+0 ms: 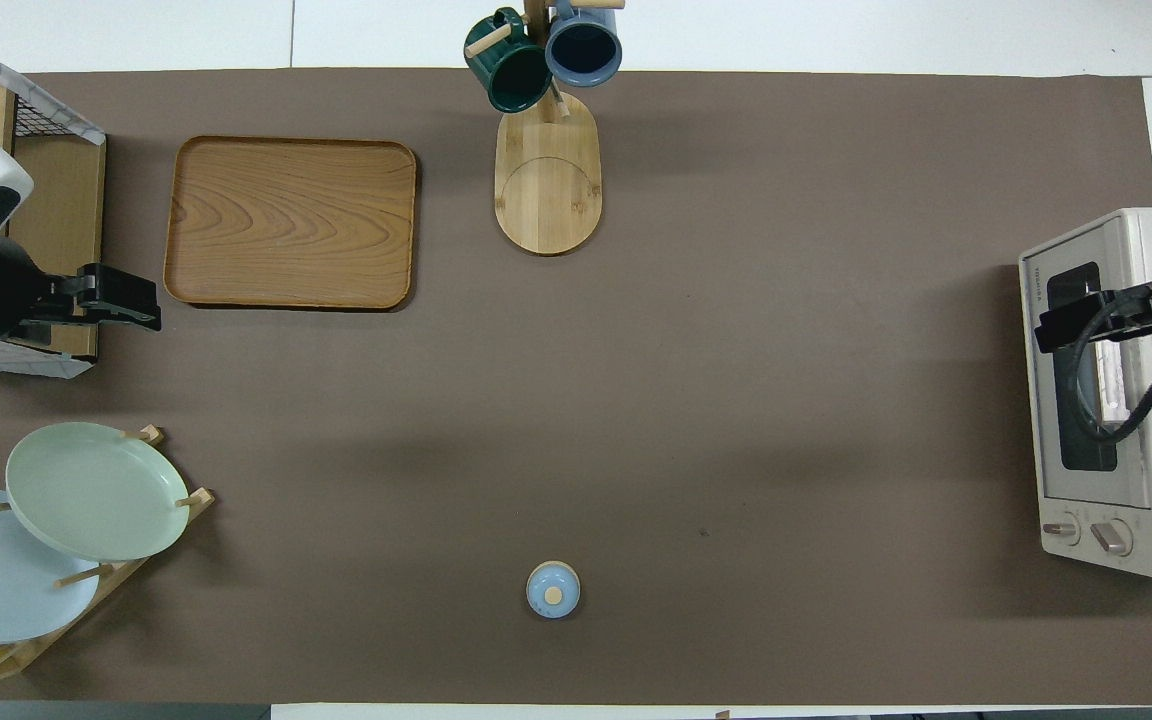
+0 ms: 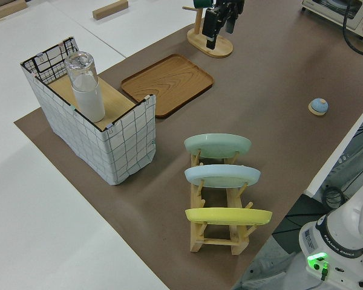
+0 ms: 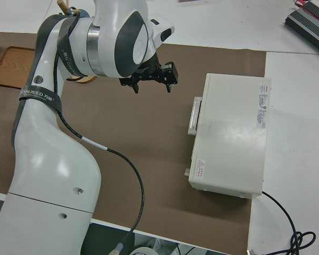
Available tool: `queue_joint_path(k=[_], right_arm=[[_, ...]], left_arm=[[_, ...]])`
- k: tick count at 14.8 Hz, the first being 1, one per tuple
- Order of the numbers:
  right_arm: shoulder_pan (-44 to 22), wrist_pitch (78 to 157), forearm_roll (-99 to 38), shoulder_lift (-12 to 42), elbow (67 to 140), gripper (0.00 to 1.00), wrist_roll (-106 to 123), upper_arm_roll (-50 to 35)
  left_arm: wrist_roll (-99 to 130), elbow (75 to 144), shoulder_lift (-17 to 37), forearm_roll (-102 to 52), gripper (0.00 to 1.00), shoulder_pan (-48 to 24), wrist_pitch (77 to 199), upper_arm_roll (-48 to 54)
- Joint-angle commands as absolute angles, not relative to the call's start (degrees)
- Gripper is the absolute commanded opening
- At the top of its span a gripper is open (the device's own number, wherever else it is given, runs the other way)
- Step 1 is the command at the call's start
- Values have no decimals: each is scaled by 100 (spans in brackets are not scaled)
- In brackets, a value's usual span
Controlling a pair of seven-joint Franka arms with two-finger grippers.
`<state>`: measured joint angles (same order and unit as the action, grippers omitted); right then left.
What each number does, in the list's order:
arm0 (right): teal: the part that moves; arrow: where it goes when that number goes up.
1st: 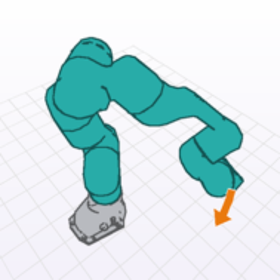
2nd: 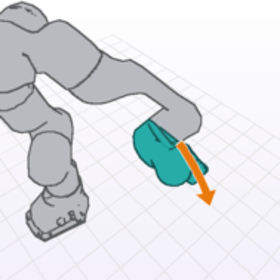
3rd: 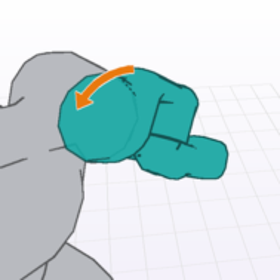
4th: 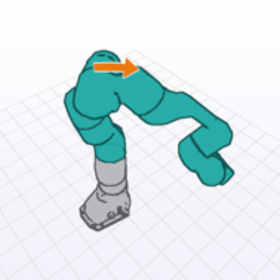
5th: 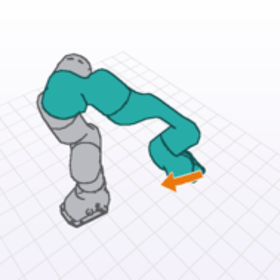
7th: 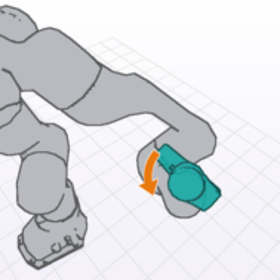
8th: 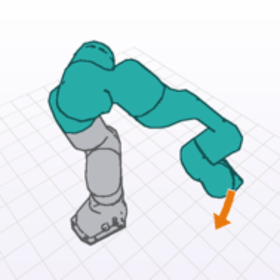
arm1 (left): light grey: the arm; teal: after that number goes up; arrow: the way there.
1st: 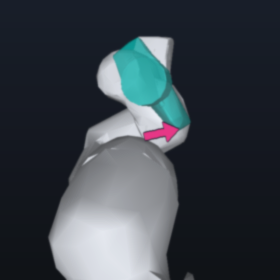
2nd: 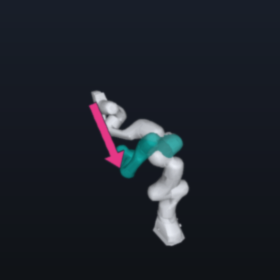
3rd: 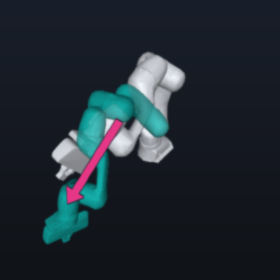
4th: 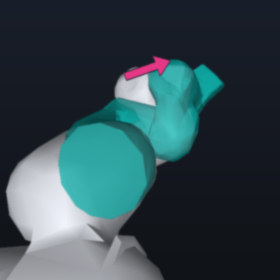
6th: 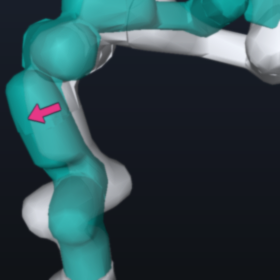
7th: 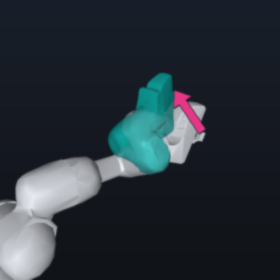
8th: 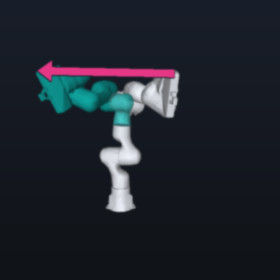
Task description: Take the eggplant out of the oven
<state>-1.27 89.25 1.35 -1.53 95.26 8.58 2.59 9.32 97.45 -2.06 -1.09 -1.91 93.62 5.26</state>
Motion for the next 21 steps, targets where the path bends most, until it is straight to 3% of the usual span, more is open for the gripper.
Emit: queue_joint_path(k=[1, 10, 11, 12, 13, 14, 17, 21], right_arm=[[-140, 8798, 88, -70, 9378, 100, 791, 229], [-141, 9105, 105, -176, 9510, 100, 808, 229], [-141, 9210, 114, -184, 9571, 92, 826, 237], [-141, 9254, 114, -228, 9650, 41, 844, 237], [-123, 9255, 114, -237, 9668, 7, 861, 237], [-97, 9255, 114, -246, 9685, 0, 931, 237], [-140, 9342, 454, -325, 9861, 0, 940, 237], [-71, 10335, 957, -510, 10809, 0, 993, 237]], left_arm=[[879, 9686, -211, -193, 100, -106, 9316, 562], [879, 9686, -211, -193, 100, -114, 9316, 554], [879, 9686, -211, -193, 100, -114, 9316, 562], [879, 9686, -211, -193, 100, -114, 9316, 562], [879, 9686, -211, -193, 100, -114, 9316, 563], [879, 9686, -211, -193, 100, -114, 9316, 563], [879, 9686, -211, -193, 100, -114, 9316, 562], [879, 9686, -211, -193, 100, -114, 9325, 554]])
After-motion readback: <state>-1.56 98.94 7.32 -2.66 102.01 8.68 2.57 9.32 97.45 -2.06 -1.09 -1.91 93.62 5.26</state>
